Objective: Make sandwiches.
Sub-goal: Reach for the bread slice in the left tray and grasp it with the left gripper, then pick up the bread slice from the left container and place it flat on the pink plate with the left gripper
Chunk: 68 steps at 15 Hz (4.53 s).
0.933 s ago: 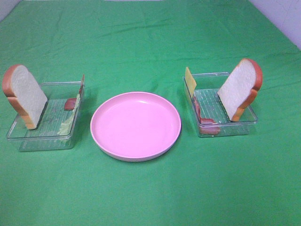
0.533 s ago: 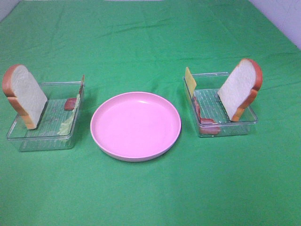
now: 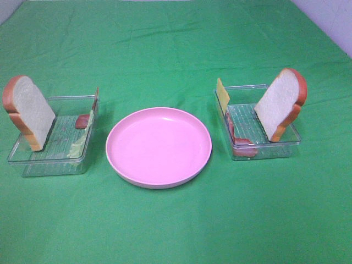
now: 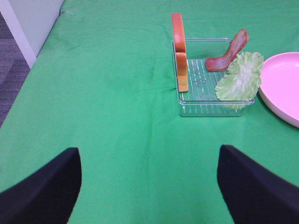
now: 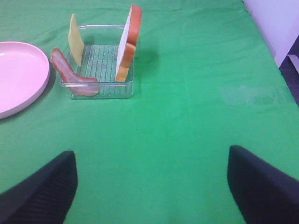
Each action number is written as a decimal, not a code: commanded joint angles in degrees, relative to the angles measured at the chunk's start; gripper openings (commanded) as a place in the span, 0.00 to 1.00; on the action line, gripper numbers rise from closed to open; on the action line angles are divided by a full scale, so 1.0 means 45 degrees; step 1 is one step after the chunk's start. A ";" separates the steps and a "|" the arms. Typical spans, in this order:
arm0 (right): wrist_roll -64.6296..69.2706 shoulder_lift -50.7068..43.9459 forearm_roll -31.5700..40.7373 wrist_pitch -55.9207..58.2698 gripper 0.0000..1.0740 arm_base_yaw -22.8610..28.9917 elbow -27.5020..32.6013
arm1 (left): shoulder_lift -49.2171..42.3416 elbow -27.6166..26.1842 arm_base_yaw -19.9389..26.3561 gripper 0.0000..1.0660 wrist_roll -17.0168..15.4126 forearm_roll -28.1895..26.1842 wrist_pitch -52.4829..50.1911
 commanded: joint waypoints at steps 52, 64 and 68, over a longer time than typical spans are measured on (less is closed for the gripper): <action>-0.0153 -0.0204 -0.0025 -0.0089 0.77 -0.0051 0.0013 | 2.5070 -1.1994 -0.0115 0.56 0.0331 -0.2266 -0.3081; -0.0153 -0.0204 -0.0025 -0.0089 0.77 -0.0051 0.0013 | 2.3911 -1.2007 -0.0115 0.00 0.0382 -0.3922 -0.3056; -0.0153 -0.0204 -0.0025 -0.0089 0.77 -0.0051 0.0013 | 2.1403 -1.2007 -0.0115 0.00 0.0369 -0.4100 -0.2699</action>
